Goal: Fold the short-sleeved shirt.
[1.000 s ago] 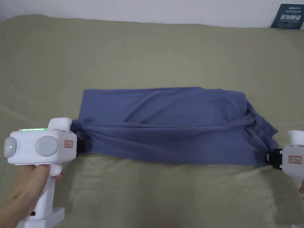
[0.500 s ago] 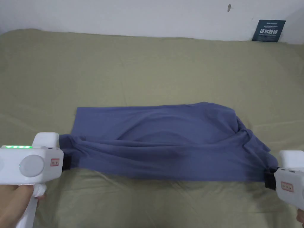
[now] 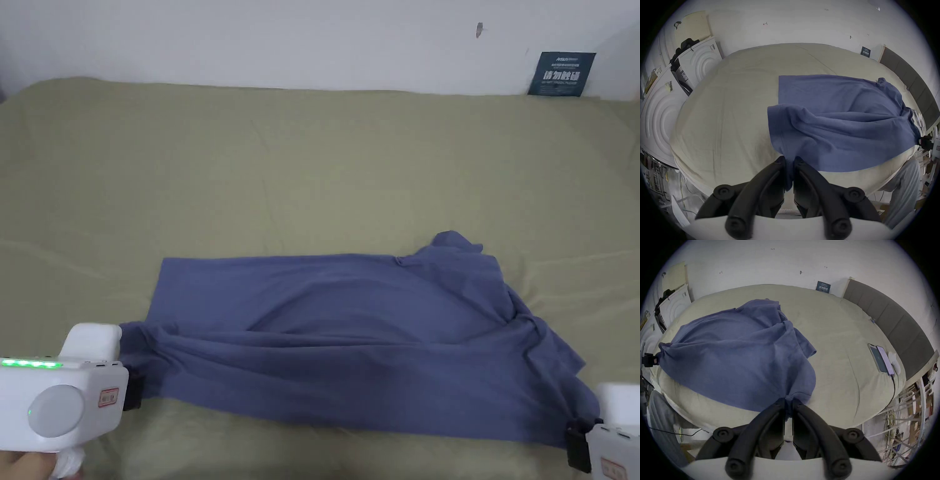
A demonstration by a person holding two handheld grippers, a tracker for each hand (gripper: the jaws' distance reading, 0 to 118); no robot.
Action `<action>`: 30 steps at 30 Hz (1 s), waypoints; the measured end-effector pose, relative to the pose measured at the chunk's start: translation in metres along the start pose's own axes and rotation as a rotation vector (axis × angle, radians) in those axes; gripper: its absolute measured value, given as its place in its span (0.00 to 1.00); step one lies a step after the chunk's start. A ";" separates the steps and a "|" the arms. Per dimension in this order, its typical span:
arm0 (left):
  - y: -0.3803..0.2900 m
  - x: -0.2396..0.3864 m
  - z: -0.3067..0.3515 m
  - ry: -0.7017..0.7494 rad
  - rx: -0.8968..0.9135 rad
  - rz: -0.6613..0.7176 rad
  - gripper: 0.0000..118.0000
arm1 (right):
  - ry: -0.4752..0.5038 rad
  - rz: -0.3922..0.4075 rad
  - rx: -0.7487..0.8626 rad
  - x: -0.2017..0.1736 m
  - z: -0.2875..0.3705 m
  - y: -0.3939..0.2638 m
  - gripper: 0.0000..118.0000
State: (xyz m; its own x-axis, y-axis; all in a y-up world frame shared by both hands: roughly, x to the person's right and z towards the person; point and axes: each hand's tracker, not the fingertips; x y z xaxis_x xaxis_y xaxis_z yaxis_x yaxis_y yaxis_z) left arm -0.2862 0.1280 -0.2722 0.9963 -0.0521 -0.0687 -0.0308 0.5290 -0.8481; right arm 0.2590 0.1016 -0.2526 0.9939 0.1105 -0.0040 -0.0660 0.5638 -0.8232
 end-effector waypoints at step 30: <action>0.181 -0.010 -0.117 0.001 0.042 0.089 0.04 | -0.046 0.054 0.180 -0.028 -0.068 0.175 0.01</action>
State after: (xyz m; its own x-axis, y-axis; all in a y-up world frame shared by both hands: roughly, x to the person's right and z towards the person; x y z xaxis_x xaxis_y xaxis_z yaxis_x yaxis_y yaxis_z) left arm -0.3107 0.1248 -0.4863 0.9897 -0.0044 -0.1430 -0.1153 0.5669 -0.8157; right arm 0.2253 0.1417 -0.4350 0.9837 0.1791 -0.0158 -0.1375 0.6932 -0.7075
